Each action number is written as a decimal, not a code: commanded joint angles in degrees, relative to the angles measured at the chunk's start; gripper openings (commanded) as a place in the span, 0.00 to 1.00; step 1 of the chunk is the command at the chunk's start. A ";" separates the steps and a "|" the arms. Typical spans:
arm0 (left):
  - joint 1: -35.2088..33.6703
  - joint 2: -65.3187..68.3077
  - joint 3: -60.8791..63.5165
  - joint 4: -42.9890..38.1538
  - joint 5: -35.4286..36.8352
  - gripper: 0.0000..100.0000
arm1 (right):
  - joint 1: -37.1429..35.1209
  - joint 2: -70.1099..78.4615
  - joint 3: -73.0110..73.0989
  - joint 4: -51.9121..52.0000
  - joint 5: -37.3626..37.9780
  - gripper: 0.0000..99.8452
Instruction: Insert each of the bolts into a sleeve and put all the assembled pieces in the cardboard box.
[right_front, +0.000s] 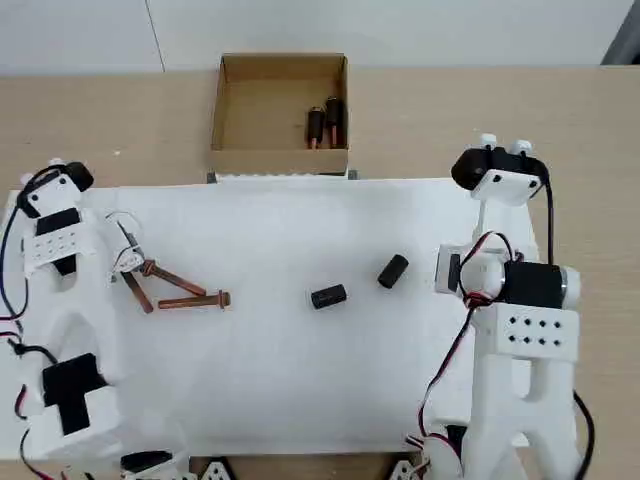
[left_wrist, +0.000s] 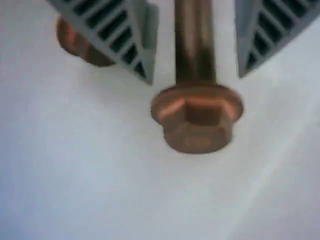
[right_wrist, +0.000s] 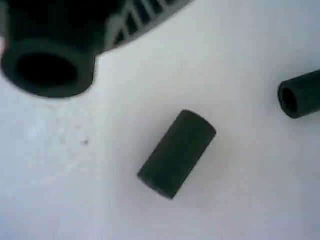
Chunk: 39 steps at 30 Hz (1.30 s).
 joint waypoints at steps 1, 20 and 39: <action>0.00 0.62 -2.33 -1.41 -0.35 0.11 | 0.31 -1.45 -0.26 -0.92 0.53 0.00; 0.35 0.79 -7.25 2.81 -0.26 0.00 | 0.13 -1.71 -0.53 -0.57 0.62 0.01; 18.90 -33.32 -6.20 16.44 -8.09 0.00 | -1.54 -19.12 -2.90 8.31 0.35 0.00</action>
